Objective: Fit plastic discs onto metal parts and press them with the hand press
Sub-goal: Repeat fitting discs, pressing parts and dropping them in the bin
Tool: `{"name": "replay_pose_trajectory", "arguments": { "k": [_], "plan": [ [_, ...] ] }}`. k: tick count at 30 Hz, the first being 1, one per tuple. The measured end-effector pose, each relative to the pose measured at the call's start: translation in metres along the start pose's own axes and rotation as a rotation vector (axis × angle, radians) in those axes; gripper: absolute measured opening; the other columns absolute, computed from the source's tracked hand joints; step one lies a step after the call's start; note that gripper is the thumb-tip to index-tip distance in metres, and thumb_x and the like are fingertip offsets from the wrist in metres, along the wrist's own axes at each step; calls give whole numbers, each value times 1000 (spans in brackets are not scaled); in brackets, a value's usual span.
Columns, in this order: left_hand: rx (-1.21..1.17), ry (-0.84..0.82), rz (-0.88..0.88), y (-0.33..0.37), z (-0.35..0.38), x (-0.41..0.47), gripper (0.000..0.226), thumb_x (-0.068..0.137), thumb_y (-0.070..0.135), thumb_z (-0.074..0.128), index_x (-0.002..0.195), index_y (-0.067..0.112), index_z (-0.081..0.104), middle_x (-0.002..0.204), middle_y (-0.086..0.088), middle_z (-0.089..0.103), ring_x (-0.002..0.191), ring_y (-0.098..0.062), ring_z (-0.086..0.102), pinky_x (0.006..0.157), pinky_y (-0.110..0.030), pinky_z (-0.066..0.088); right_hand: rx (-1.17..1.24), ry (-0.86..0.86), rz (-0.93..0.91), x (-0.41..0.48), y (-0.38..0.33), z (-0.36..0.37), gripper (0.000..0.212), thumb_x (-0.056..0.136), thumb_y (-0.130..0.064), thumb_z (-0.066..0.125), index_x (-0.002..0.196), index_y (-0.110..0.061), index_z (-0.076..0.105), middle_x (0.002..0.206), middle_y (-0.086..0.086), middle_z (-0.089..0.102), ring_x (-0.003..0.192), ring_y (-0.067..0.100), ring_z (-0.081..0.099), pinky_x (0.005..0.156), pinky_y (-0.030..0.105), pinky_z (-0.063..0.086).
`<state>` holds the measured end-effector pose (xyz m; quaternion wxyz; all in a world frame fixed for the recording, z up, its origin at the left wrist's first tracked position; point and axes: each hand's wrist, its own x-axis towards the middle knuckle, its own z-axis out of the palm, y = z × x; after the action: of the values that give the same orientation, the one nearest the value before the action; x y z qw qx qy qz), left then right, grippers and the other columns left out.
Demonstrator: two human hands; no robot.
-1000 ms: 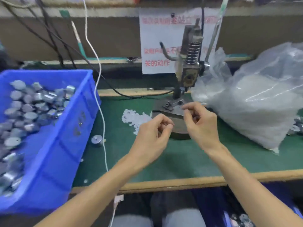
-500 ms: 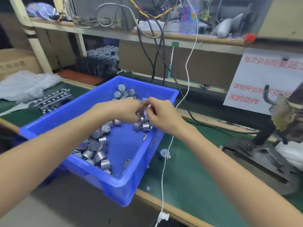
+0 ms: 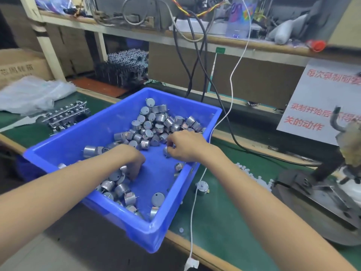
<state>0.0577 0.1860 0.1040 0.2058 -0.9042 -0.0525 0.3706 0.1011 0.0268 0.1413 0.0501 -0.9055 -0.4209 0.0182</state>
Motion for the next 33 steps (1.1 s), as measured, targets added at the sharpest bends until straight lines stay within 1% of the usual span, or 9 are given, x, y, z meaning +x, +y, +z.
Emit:
{"name": "replay_pose_trajectory", "arguments": {
  "k": [5, 8, 12, 18, 23, 26, 29, 31, 33],
  "plan": [
    [-73, 117, 43, -5, 1, -3, 35, 84, 24, 59, 115, 10, 57, 119, -8, 57, 105, -27, 58, 85, -37, 49, 15, 19, 7, -1, 0, 1, 23, 91, -28, 47, 99, -12, 61, 101, 8, 63, 94, 31, 56, 69, 33, 31],
    [3, 101, 32, 3, 3, -3, 35, 84, 26, 59, 116, 11, 57, 120, -7, 56, 106, -27, 57, 86, -38, 51, 10, 29, 22, -2, -2, 1, 21, 90, -27, 48, 97, -11, 61, 100, 8, 62, 93, 31, 55, 68, 33, 30],
    [72, 163, 16, 9, 5, -5, 30, 88, 16, 52, 117, 9, 55, 124, -11, 52, 110, -28, 54, 88, -38, 49, 17, 32, 34, -3, -4, 2, 17, 89, -25, 48, 90, -12, 58, 96, 8, 61, 85, 30, 53, 67, 32, 30],
    [184, 170, 11, 18, 5, -4, 34, 91, 12, 48, 125, 7, 51, 129, -11, 51, 116, -28, 52, 90, -34, 46, 40, 40, 59, -5, -4, 1, 17, 88, -23, 48, 92, -11, 59, 90, 6, 56, 80, 28, 49, 67, 33, 30],
    [-44, 166, 10, -2, 2, -5, 38, 85, 21, 61, 121, 10, 56, 125, -10, 55, 108, -27, 57, 84, -34, 47, 70, 79, 67, -6, -5, 1, 14, 86, -20, 47, 87, -11, 58, 83, 4, 56, 77, 28, 50, 66, 32, 29],
    [-58, 129, 11, 2, 4, -4, 40, 87, 24, 56, 125, 12, 52, 128, -9, 51, 102, -25, 56, 78, -33, 45, 94, 91, 74, -8, -5, 0, 12, 86, -18, 46, 84, -11, 56, 81, 5, 56, 76, 29, 49, 65, 32, 29],
    [-147, 136, 67, 6, 4, -2, 35, 86, 23, 57, 120, 13, 55, 121, -8, 56, 90, -23, 54, 74, -31, 46, 91, 86, 87, -9, -5, -1, 12, 86, -19, 46, 85, -12, 56, 81, 5, 53, 75, 29, 47, 64, 32, 28],
    [-336, 202, 132, 1, 0, -5, 32, 84, 23, 60, 115, 16, 56, 117, -3, 58, 95, -21, 58, 79, -30, 48, 97, 76, 95, -10, -5, -1, 13, 86, -20, 47, 85, -12, 56, 84, 6, 56, 76, 30, 48, 65, 33, 28],
    [-591, 381, 228, -4, -7, -11, 25, 82, 21, 63, 106, 16, 58, 109, 0, 63, 97, -18, 58, 83, -28, 48, 109, 87, 103, -10, -5, -1, 16, 87, -21, 46, 90, -12, 59, 87, 8, 59, 83, 32, 54, 66, 33, 29]
  ]
}}
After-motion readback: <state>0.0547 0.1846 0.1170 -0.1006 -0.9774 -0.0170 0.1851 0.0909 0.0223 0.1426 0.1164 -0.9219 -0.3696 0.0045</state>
